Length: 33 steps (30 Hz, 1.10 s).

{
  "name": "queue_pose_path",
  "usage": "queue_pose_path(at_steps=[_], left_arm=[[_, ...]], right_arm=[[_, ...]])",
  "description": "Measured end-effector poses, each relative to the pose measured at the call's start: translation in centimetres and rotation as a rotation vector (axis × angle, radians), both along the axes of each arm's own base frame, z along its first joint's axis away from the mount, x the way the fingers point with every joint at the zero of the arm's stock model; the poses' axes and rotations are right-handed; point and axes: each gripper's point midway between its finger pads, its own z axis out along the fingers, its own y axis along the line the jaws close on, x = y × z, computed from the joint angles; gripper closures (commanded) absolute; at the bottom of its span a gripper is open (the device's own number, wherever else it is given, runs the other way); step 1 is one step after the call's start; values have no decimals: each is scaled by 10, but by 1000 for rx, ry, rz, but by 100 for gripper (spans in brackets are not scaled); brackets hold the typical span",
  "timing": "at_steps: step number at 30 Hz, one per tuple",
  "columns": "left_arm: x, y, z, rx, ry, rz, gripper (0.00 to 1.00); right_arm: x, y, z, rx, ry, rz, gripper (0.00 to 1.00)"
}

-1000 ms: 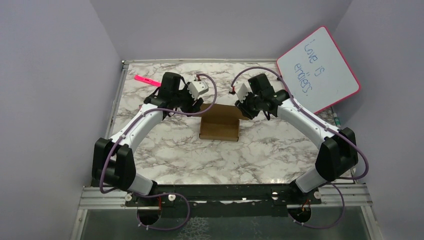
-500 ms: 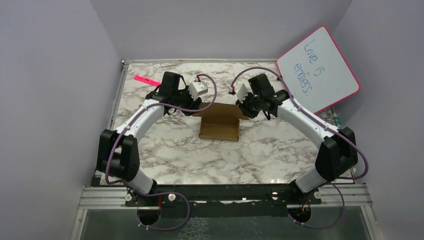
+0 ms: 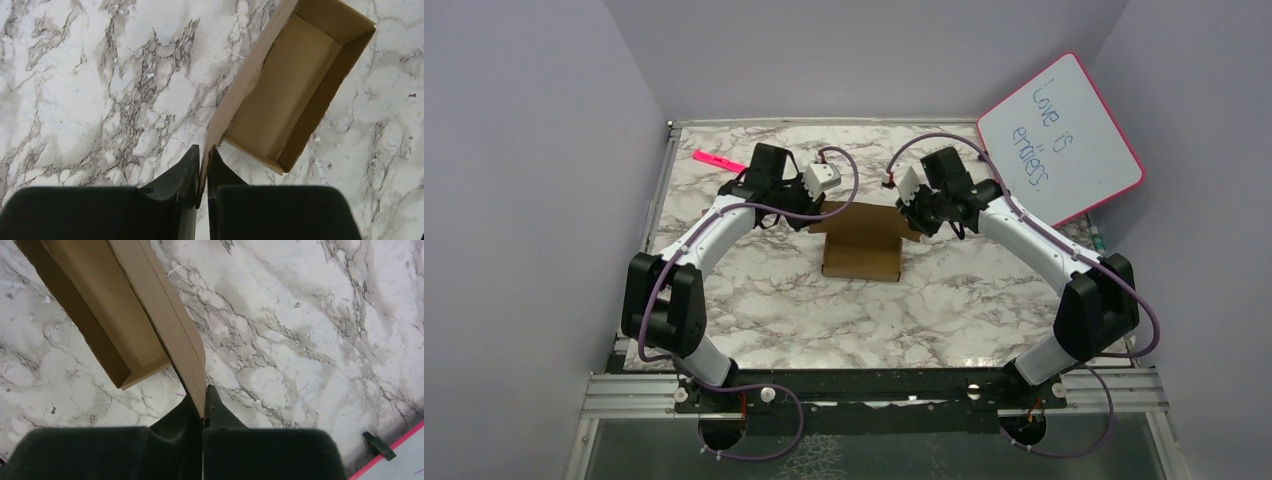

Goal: Fold the paper box

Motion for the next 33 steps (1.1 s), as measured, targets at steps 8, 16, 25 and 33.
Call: queue_pose_path(at_steps=[8,16,25,33], left_arm=[[2,-1,3,-13,60,106,92],[2,-9,16,-25,92,305,92],[-5,-16,19,-42,109,521,93],[-6,-9,21,-94,110,686,94]], right_arm=[[1,4,0,34,38,-64,99],[1,5,2,101,96,-229,99],[2,11,13,175,137,-478,99],[-4,24,16,240,171,-651,99]])
